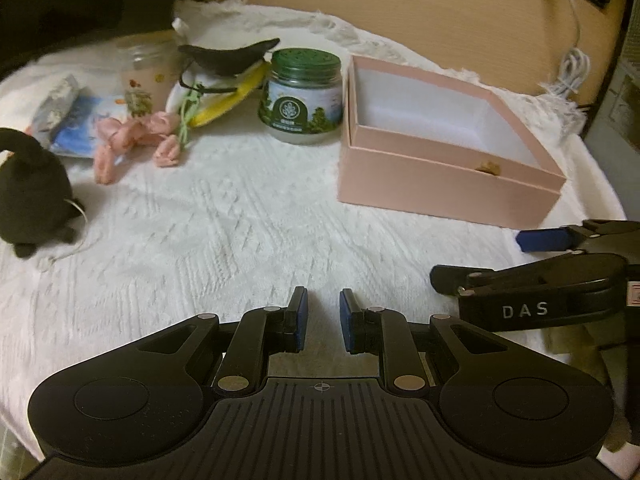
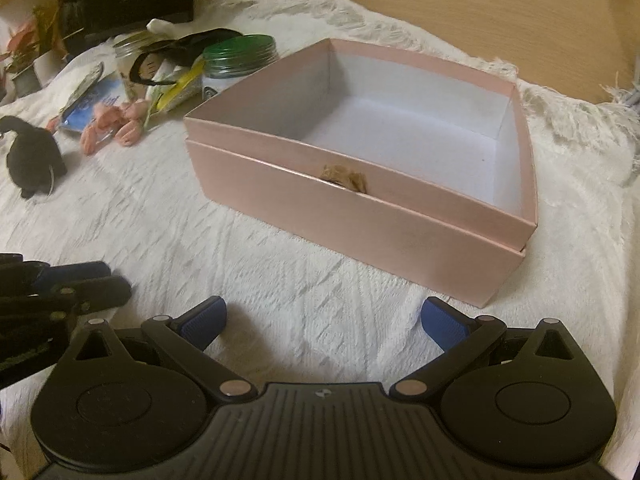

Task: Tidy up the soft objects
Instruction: 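Reach the left tool to the black plush cat and close on it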

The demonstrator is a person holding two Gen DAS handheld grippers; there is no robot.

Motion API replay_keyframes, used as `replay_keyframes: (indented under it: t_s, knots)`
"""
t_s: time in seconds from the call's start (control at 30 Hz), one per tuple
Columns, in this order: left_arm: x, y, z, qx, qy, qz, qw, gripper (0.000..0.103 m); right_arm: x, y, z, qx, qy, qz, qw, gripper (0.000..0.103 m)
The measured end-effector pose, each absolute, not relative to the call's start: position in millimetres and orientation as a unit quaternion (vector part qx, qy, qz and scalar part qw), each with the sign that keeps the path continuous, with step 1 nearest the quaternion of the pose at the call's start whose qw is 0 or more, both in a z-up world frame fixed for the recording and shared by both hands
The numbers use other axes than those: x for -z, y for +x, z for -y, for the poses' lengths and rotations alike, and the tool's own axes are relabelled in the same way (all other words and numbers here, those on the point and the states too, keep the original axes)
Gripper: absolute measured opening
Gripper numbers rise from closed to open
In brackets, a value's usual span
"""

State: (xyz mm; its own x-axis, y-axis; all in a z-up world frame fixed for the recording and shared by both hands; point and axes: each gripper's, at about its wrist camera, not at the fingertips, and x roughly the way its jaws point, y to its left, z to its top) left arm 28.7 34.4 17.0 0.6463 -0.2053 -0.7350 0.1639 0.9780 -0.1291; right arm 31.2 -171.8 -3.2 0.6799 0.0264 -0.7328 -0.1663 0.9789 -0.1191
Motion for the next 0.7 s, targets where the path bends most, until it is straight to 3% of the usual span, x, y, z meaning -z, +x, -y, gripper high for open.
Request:
replay_keyframes:
  t_s: [0.17, 0.2, 0.47, 0.7]
  knots:
    - [-47.2, 20.5, -73.7, 0.135, -0.056, -0.387, 0.911, 0.021, -2.3, 40.6, 164.3, -0.045, -0.091, -0.416, 0.904, 0.102]
    - [-57.6, 17.3, -86.9, 0.134, -0.057, -0.375, 0.915, 0.021, -4.4, 40.0, 159.5, -0.046, -0.097, -0.41, 0.906, 0.096]
    - [-116.3, 29.9, -194.8, 0.029, -0.088, -0.327, 0.941, 0.021, -39.0, 18.1, 92.3, -0.126, -0.126, -0.288, 0.941, 0.093]
    - [-102.6, 59.6, -272.8, -0.03, -0.169, -0.36, 0.917, 0.021, -48.2, 34.8, 48.2, -0.183, -0.137, -0.308, 0.924, 0.093]
